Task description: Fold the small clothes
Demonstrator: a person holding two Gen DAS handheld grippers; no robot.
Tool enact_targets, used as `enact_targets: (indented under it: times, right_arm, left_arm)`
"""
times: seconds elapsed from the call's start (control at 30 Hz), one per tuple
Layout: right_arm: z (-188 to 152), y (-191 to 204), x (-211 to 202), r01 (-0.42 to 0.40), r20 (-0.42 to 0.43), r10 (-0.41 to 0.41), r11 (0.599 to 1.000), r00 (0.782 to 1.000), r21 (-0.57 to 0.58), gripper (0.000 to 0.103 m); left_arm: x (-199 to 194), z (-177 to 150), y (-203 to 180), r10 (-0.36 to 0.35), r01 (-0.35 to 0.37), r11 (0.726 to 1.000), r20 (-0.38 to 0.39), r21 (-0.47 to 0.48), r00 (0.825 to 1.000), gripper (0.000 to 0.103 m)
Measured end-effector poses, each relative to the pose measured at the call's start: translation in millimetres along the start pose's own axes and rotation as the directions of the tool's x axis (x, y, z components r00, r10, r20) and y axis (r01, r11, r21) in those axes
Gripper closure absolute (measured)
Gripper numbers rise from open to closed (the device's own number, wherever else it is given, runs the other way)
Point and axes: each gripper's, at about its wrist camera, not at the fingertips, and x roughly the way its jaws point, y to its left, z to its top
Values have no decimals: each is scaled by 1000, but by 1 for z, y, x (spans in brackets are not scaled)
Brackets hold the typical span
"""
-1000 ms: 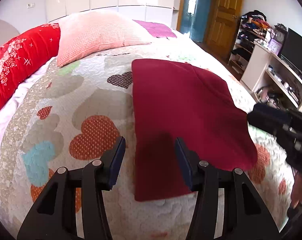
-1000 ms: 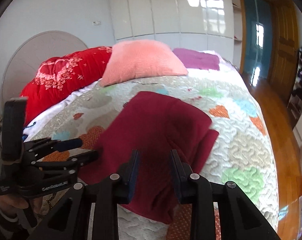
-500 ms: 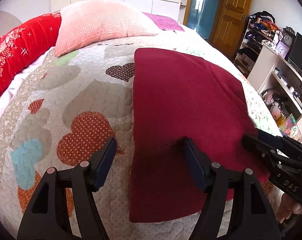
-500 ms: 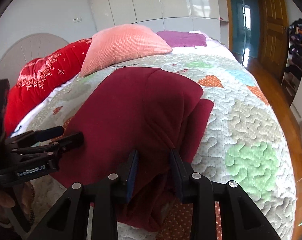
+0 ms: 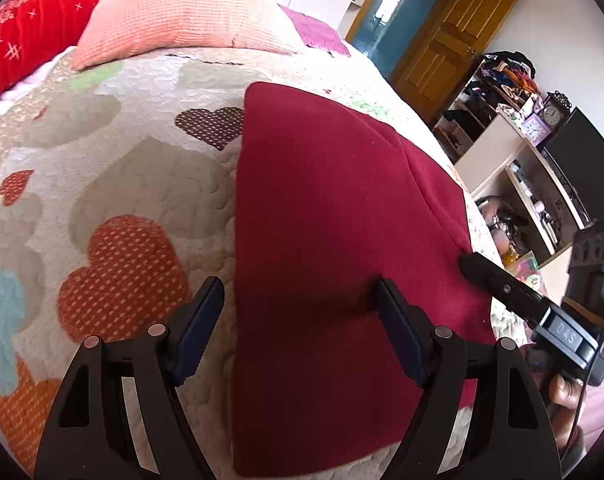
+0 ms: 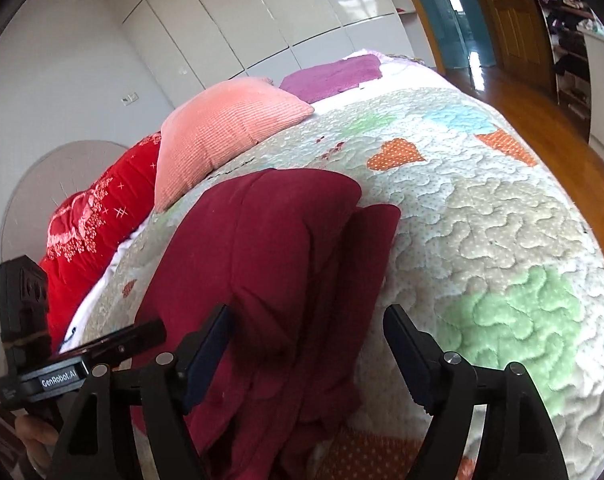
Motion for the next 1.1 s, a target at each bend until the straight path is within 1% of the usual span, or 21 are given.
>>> enact_targets:
  times: [0.07,0.13,0.23,0.37,0.4,0.43,0.47,0.5,0.53,0.57,0.6,0.67,0.77,0.83,0.87,0.97,1.0,1.03,1.07,1.1]
  right_arm:
    - [3,-4,8,-20,-18,20,999,1000,31,25]
    - [4,-10,18,-60,-38,63,995,997,81,24]
    - [4,-17,27,-98,-39,104,986,994,131,20]
    - [6,-10,32,-93,-43,97,991,994,97,18]
    - [6,-8,34,-90,-47,94,992,994,84,21]
    - [6,-5,36,-88,-48,92,994,995,70,26]
    - [6,-3,36,-92,-48,95,994,994,64,40]
    - [6,0,35,-96,-46,98,994,994,60,47]
    - [6,5,32,-89,-41,91,995,995,45,51]
    - [6,8,30,-82,-38,83,996,996,33,55]
    - [6,14,24,-78,-30,78,997,997,18,58]
    - [7,26,13,-98,-20,98,995,995,9,60]
    - [2,49,-11,-165,-8,165,986,986,-13,60]
    - [-9,66,-23,-185,-21,184,982,983,-37,60]
    - [-19,75,-28,-208,-30,206,977,978,-43,60]
    - [-42,89,-30,-241,-51,238,969,970,-62,60]
    - [-52,94,-27,-232,-73,226,969,971,-88,58]
    - [-60,98,-24,-207,-99,197,972,975,-111,56]
    - [-68,100,-20,-157,-128,139,978,982,-141,51]
    - [-75,100,-21,-96,-128,75,980,989,-172,46]
  left_arm:
    - [5,3,-3,-6,6,1000,-8,12,1000,24]
    - [9,5,-4,-8,9,1000,-15,17,1000,22]
    - [14,6,-4,-19,20,1000,-28,11,999,19]
    - [22,5,-1,-52,51,998,-52,-29,997,17]
    - [21,5,-1,-54,53,998,-46,-33,997,18]
    - [20,4,-1,-50,48,998,-39,-30,998,23]
    - [17,3,-3,-43,42,999,-31,-27,999,30]
    - [12,2,-4,-32,32,999,-17,-18,999,35]
    - [6,1,-6,-20,20,1000,-4,-5,1000,43]
    - [0,0,-7,-14,14,1000,3,4,1000,49]
    - [-8,-2,-8,-11,11,1000,8,10,1000,50]
    - [-30,-11,-8,-9,9,1000,24,7,1000,51]
    - [-65,-31,-5,8,-8,1000,45,10,999,51]
    - [-85,-48,-1,32,-32,999,59,0,998,51]
    - [-95,-60,3,51,-51,999,72,-7,996,51]
    - [-106,-88,9,112,-111,994,67,-8,991,51]
    - [-106,-100,14,125,-124,992,45,-6,991,51]
    - [-105,-106,18,125,-124,992,40,-13,991,50]
    - [-106,-111,20,121,-120,993,46,-20,992,50]
    - [-111,-116,21,123,-122,992,59,-21,991,50]
